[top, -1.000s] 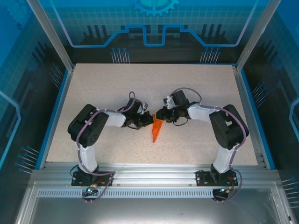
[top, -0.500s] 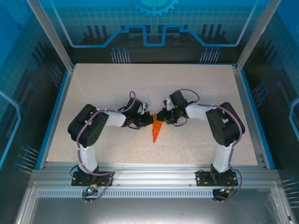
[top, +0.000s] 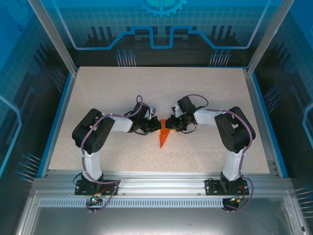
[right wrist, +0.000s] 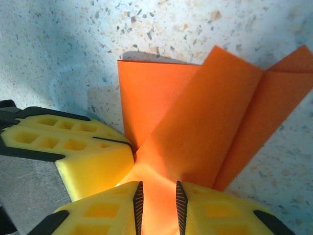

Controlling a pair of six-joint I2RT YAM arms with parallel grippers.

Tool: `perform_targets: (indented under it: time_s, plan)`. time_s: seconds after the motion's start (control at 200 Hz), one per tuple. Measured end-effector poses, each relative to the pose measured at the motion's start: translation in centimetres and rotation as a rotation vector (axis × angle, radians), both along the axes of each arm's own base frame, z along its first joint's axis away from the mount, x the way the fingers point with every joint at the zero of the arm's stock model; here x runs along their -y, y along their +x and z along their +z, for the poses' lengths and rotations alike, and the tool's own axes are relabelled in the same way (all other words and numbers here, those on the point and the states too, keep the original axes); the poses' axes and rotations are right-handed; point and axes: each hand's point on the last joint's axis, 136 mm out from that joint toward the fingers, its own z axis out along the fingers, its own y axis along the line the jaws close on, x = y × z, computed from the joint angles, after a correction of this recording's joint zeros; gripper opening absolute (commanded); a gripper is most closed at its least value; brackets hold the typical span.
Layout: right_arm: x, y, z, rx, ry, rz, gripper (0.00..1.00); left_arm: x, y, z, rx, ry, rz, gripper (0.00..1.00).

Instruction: Fold a paper plane with a square sheet of paper (fold left side to right side)

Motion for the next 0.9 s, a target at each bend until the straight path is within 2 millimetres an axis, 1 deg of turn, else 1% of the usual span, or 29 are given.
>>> perform_targets:
  time_s: [0.17,0.265,0.37,0.455,0.505,0.615,0.695,0.775,0.9]
  plan:
    - [0.0,0.0,-0.1,-0.006,-0.003,0.0,0.27,0.0,0.0,0.0,0.001,0.0,0.0,0.11]
    - [0.0,0.0,-0.1,-0.008,-0.003,0.001,0.27,-0.1,0.0,0.2,0.008,0.003,0.001,0.19]
    - [0.0,0.0,-0.2,-0.009,-0.003,0.001,0.27,-0.6,-0.2,0.9,0.029,0.024,0.005,0.28]
    - [-0.1,0.0,-0.2,-0.011,0.0,0.002,0.27,-1.6,-0.8,2.3,0.05,0.044,0.018,0.34]
    - [-0.1,0.0,-0.2,-0.01,0.0,0.003,0.27,-2.0,-1.1,3.5,0.075,0.047,0.02,0.35]
    - [-0.1,0.0,-0.2,-0.01,0.0,0.003,0.28,-2.5,-2.0,7.3,0.155,0.011,0.017,0.34]
    - [-0.1,0.0,-0.2,-0.01,0.001,0.003,0.28,-2.3,-3.0,9.2,0.199,-0.015,0.0,0.33]
    - [-0.1,0.0,-0.2,-0.01,0.001,0.003,0.28,-1.2,-4.5,9.9,0.221,-0.032,-0.055,0.33]
    - [-0.1,0.0,-0.2,-0.01,0.001,0.003,0.28,1.0,-6.8,9.4,0.199,-0.047,-0.143,0.3]
